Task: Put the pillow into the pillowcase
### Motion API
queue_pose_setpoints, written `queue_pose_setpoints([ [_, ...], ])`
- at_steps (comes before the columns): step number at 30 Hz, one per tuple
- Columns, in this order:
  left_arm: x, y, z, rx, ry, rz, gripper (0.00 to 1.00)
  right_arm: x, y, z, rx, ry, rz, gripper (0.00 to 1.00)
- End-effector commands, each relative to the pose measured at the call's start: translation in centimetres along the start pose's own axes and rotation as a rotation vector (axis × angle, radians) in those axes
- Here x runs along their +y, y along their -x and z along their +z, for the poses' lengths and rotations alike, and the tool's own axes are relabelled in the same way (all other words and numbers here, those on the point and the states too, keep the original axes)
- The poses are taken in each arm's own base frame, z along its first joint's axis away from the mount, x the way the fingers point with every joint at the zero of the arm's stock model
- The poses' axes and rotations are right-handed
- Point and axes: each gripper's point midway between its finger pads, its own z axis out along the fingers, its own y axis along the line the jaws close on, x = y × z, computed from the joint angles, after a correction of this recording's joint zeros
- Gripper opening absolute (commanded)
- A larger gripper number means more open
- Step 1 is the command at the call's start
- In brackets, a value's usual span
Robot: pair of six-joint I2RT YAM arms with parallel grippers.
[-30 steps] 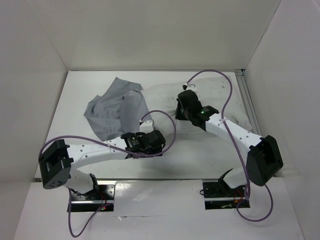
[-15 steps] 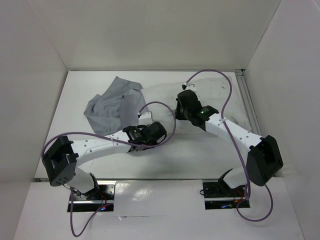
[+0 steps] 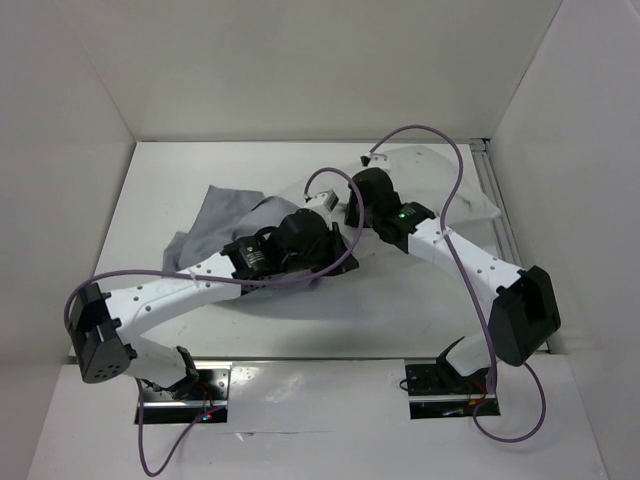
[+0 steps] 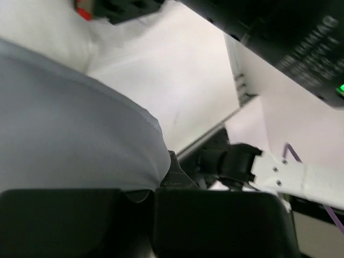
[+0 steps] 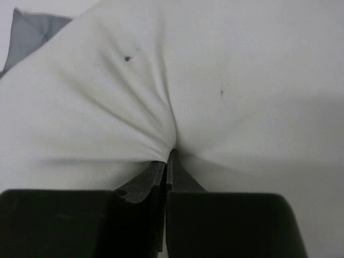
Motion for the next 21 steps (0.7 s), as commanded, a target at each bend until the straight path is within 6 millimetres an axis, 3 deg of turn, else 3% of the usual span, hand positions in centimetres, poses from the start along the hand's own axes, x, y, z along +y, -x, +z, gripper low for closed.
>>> queue_pose_setpoints([
  [1, -3.3, 1.3, -1.4, -0.020, -0.203, -0.005, 0.00, 2.4, -0.7, 0.4, 0.010, 0.102, 0.035, 0.00],
  [2, -2.0, -0.5, -0.6, 0.051, -0.195, -0.008, 0.05, 2.3, -1.0, 0.5, 0.018, 0.097, 0.042, 0.00],
  [3, -1.4, -1.0, -0.5, 0.078, -0.189, -0.013, 0.19, 2.0, -1.9, 0.7, 0.038, 0.095, 0.038, 0.00],
  [5, -0.9, -1.4, -0.7, 0.109, -0.186, -0.002, 0.58, 1.9, -2.3, 0.1, 0.044, 0.104, 0.047, 0.00],
  [6, -1.6, -0.8, -1.7, 0.094, -0.204, 0.012, 0.85, 1.4, -2.8, -0.3, 0.048, 0.102, 0.046, 0.00],
  [8, -2.7, 1.0, -3.5, 0.057, -0.197, 0.065, 1.00, 1.1, -3.4, -0.9, 0.054, 0.109, 0.046, 0.00],
  [11, -3.0, 4.3, -5.9, 0.008, -0.168, 0.099, 0.98, 0.9, -4.1, -2.1, 0.051, 0.145, 0.050, 0.00],
  [12, -3.0, 5.1, -6.6, -0.005, -0.173, 0.101, 0.90, 1.0, -4.1, -2.4, 0.044, 0.163, 0.052, 0.00],
  [15, -1.5, 8.5, -8.0, -0.090, -0.156, 0.102, 0.32, 1.1, -4.6, -3.4, 0.041, 0.212, 0.019, 0.00],
  [16, 0.2, 10.1, -8.5, -0.125, -0.115, 0.074, 0.19, 1.1, -4.7, -3.6, 0.044, 0.221, 0.019, 0.00],
  [17, 1.4, 11.0, -8.4, -0.138, -0.080, 0.065, 0.12, 0.9, -4.9, -3.9, 0.042, 0.222, 0.009, 0.00],
  [18, 2.8, 12.4, -8.6, -0.161, -0.036, 0.052, 0.12, 0.8, -4.9, -3.8, 0.040, 0.222, -0.004, 0.00],
  [19, 4.7, 13.5, -8.4, -0.181, 0.025, 0.032, 0.24, 0.4, -5.6, -3.8, 0.062, 0.209, -0.008, 0.00],
  [21, 10.9, 15.3, -8.0, -0.198, 0.220, -0.056, 0.61, 0.1, -5.8, -3.8, 0.068, 0.195, -0.010, 0.00],
])
